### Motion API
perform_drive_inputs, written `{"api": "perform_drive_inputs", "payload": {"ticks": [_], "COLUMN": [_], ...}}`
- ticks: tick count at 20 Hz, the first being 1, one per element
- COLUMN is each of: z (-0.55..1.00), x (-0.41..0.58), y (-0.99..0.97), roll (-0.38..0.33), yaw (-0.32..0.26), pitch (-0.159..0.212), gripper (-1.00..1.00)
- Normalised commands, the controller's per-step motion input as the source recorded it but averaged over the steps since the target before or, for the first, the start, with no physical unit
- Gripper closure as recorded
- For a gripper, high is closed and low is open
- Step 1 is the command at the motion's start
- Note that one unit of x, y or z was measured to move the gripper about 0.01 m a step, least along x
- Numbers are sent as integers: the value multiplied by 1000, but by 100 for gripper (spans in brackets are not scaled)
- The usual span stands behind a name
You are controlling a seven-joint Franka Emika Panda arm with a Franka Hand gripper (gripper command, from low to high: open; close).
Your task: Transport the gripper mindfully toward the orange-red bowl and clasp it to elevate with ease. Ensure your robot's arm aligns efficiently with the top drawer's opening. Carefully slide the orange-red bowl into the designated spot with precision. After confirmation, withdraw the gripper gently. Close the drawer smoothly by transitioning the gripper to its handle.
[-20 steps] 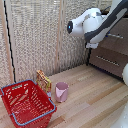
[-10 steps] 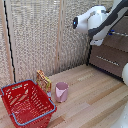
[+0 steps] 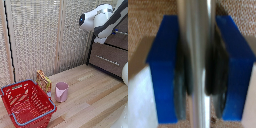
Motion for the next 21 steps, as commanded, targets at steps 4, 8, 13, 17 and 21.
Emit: {"api": "perform_drive_inputs", "payload": {"ticks": [4,8,13,17,21], "z": [0,12,193,84,9], "x": [-35,6,193,263,181], "y": [-34,0,65,329,461], "roll": [6,0,-15,-61,-75], "yaw": [7,14,-67,-77,-27], "pitch": [-48,-6,50,67,70], "gripper": [-100,-100,-100,-100,-100]}}
